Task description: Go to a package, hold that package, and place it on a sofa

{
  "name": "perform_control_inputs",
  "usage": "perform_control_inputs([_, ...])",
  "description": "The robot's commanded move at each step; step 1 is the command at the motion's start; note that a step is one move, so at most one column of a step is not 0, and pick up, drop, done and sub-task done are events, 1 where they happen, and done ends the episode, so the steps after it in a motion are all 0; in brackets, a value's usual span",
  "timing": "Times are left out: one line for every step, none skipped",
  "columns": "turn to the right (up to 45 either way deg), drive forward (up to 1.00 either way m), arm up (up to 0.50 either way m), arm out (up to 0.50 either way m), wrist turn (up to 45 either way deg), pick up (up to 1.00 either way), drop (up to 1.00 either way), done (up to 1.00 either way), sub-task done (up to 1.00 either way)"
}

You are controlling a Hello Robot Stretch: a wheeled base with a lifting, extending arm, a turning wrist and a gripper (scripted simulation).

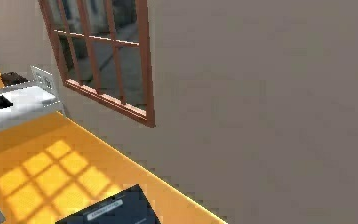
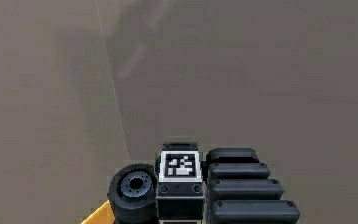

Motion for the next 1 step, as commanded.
perform_control_inputs([-3.0,0.0,0.0,0.0,0.0,0.0,0.0,0.0,0.0])
